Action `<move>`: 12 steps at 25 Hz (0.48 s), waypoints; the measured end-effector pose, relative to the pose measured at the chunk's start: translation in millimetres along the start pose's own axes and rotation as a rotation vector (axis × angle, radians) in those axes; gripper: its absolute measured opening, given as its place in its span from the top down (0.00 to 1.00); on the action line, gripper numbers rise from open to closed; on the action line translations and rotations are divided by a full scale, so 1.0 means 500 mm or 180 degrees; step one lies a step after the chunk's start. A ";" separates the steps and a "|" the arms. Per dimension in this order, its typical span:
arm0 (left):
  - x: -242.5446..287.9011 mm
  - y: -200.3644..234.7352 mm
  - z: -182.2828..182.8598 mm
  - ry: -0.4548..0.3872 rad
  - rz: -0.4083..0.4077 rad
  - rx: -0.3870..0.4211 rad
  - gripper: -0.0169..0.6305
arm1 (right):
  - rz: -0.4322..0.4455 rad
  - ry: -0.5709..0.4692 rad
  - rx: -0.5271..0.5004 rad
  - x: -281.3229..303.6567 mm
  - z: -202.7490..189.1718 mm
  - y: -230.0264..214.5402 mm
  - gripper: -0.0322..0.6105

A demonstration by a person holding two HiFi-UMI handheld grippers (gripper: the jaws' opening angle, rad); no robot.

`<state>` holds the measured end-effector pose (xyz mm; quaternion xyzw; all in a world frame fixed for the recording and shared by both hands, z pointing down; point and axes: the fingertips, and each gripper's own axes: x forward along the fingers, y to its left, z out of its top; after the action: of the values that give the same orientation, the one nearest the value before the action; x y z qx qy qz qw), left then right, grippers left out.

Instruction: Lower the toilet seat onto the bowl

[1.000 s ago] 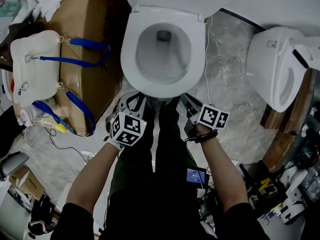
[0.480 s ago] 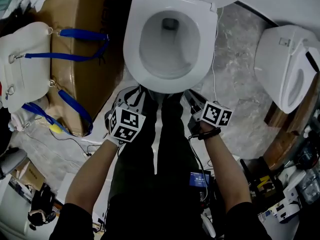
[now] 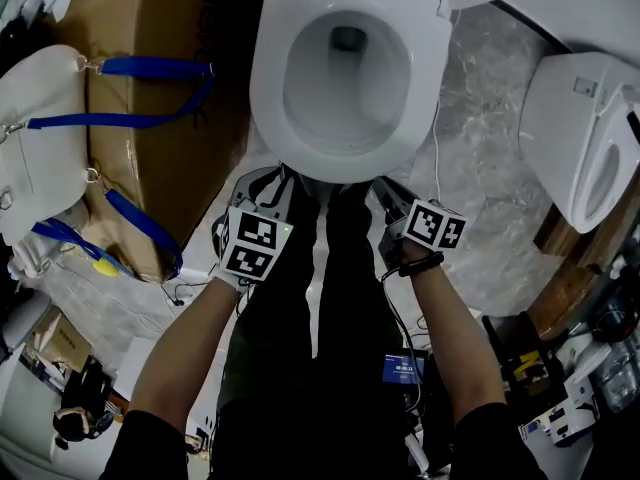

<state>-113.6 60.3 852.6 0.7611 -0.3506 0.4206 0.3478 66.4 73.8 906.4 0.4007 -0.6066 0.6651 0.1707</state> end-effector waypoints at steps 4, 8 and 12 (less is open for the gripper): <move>0.000 0.002 -0.009 -0.0002 0.0012 -0.0050 0.86 | -0.0049 0.0033 -0.0019 0.021 0.000 -0.017 0.85; 0.004 -0.003 -0.020 0.0014 0.0004 -0.0109 0.86 | -0.0100 0.0081 -0.0011 0.034 0.001 -0.029 0.85; -0.005 -0.009 -0.004 -0.0044 -0.0029 -0.0206 0.86 | -0.0172 0.0131 -0.0063 0.046 -0.001 -0.041 0.85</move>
<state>-111.6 64.8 849.9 0.7539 -0.3629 0.4021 0.3717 66.6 72.7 936.9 0.4015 -0.5985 0.6622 0.2050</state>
